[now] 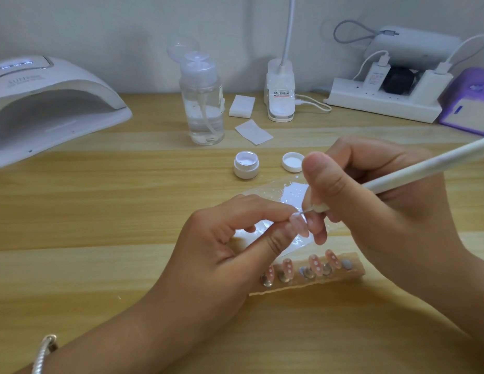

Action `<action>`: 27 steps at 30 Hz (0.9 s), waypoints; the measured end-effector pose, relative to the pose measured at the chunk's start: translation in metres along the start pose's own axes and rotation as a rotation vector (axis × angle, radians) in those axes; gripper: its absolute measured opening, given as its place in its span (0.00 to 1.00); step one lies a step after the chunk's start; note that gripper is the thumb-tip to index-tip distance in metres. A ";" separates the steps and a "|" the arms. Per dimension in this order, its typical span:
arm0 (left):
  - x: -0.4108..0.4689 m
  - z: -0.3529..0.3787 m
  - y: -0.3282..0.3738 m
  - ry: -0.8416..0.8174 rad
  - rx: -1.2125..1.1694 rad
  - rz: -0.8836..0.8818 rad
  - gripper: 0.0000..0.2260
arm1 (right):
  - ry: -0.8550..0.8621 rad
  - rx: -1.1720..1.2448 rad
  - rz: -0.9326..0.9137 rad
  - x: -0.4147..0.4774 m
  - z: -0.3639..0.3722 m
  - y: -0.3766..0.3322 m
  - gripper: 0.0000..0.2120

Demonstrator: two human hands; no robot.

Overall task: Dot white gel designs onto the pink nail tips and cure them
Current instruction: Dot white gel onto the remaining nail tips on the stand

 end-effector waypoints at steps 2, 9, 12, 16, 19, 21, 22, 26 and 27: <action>0.000 0.000 0.000 -0.005 0.002 0.005 0.06 | 0.026 0.060 -0.022 -0.001 -0.002 -0.001 0.14; -0.001 -0.001 -0.001 0.012 0.018 0.004 0.05 | 0.035 0.148 -0.027 0.002 -0.003 -0.001 0.15; -0.002 -0.002 -0.004 0.045 -0.003 -0.020 0.06 | 0.082 0.238 -0.021 0.009 -0.008 -0.003 0.17; -0.004 -0.002 -0.006 0.060 -0.013 -0.054 0.06 | 0.206 0.241 0.002 0.022 -0.028 0.000 0.15; -0.005 -0.001 -0.007 0.055 -0.054 -0.065 0.05 | 0.208 0.006 0.037 0.027 -0.043 0.012 0.17; -0.004 -0.001 -0.007 0.050 -0.040 -0.065 0.05 | 0.159 -0.159 0.077 0.026 -0.046 0.026 0.20; -0.004 -0.001 -0.007 0.049 -0.022 -0.061 0.05 | 0.136 -0.209 0.109 0.024 -0.046 0.035 0.21; -0.004 -0.005 -0.013 0.079 0.051 -0.083 0.06 | 0.100 -0.323 0.174 0.020 -0.047 0.055 0.22; -0.005 -0.007 -0.015 0.091 0.074 -0.093 0.06 | 0.090 -0.343 0.168 0.020 -0.047 0.056 0.21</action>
Point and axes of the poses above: each hand's wrist, its own x-axis towards the middle knuckle, its own z-axis out of the palm, y = z × x, the point moved 5 cm from there along x, towards the middle knuckle, and after that the axes turned 2 degrees about z, right-handed, at the moved point
